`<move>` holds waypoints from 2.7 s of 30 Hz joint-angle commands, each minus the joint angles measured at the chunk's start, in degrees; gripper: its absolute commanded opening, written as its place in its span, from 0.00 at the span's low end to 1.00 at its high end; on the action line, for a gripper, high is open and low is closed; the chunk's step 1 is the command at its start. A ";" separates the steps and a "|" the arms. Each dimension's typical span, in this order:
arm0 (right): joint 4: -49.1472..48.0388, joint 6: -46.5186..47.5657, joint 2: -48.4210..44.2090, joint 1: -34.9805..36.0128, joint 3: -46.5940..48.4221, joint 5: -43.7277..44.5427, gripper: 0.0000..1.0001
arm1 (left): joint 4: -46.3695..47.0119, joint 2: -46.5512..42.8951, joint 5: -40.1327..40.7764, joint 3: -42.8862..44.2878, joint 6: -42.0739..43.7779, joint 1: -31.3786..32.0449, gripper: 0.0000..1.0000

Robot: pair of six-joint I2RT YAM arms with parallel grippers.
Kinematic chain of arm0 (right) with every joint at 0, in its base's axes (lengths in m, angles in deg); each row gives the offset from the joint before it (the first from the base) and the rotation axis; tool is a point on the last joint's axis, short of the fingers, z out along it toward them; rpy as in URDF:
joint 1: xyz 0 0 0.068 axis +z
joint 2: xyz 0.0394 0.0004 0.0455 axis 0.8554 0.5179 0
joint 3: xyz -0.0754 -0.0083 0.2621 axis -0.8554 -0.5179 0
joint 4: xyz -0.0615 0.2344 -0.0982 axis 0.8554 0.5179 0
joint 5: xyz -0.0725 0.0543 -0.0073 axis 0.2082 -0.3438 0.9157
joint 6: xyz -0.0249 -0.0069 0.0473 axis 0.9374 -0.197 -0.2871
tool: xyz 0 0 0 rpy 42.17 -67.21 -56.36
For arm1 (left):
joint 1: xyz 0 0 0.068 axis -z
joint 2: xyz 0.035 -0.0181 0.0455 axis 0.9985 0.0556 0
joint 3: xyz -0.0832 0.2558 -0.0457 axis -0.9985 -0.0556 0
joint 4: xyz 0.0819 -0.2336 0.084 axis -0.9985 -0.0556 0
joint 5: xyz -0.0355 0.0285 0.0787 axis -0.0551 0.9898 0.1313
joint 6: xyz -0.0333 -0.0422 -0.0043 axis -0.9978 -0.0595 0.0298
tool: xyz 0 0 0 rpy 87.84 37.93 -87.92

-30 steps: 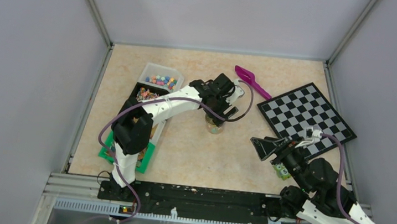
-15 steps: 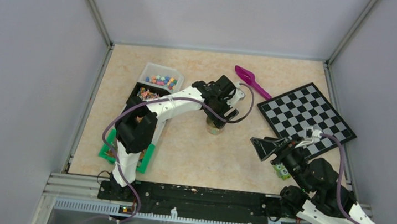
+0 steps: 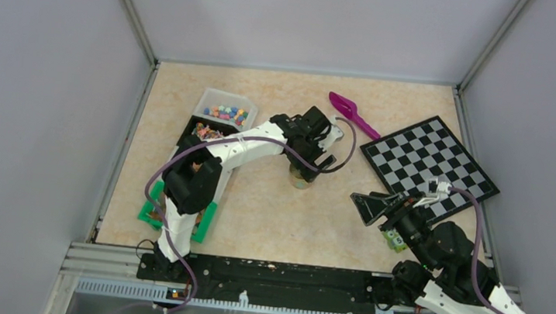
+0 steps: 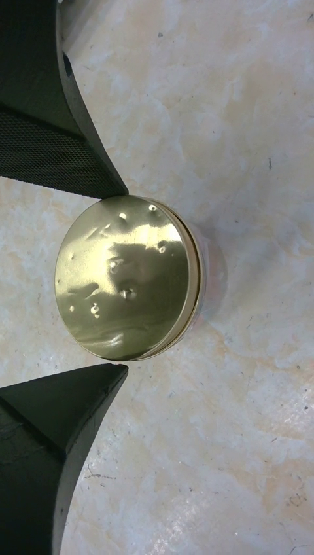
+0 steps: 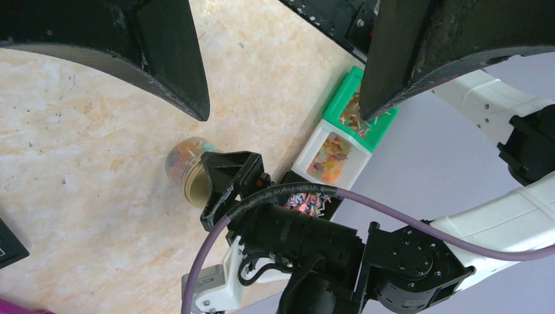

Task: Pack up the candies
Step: Close the bottle lid on the packing bottle, then screw the bottle lid onto the packing bottle.

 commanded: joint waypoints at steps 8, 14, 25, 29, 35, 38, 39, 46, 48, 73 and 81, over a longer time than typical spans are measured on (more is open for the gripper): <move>-1.27 0.17 -0.32 -0.32 0.05 -0.75 0.83 | 2.21 -2.50 -2.97 -0.36 -1.63 0.39 0.99; -2.12 -0.25 -0.29 -0.32 -0.40 -1.18 0.83 | 4.59 -5.47 -3.25 -1.11 -2.00 0.43 0.99; -2.36 -0.06 0.08 -0.32 -0.22 -1.50 0.83 | 5.49 -8.81 0.26 -2.59 -5.85 0.23 0.99; -3.12 0.13 0.97 -0.32 -0.29 -2.47 0.80 | 11.20 -14.90 3.66 -8.04 -11.89 -2.82 0.99; -7.07 3.34 6.54 -0.32 -1.01 -7.71 0.76 | 28.98 -29.36 -13.60 -25.24 -22.56 -16.55 0.99; -7.01 7.10 12.31 -0.36 0.53 -8.86 0.71 | 38.44 -37.74 -13.43 -35.55 -21.02 -18.70 0.99; -7.06 8.52 14.04 -0.39 1.21 -9.01 0.69 | 39.82 -39.76 -12.46 -37.42 -20.19 -18.79 0.99; -12.35 15.33 28.35 -4.96 6.25 -14.36 0.55 | 50.43 -44.37 -21.94 -45.03 -18.16 -19.41 0.91; -13.40 16.66 33.61 -11.10 8.26 -22.70 0.52 | 52.18 -42.36 -24.28 -46.01 -18.43 -19.40 0.85; -34.84 14.91 77.75 -31.69 16.94 -50.15 0.25 | 64.83 -18.31 -31.73 -47.17 -26.95 -19.31 0.68; -36.99 14.79 85.08 -31.96 16.64 -51.17 0.19 | 61.87 -14.03 -30.53 -44.85 -26.94 -19.22 0.62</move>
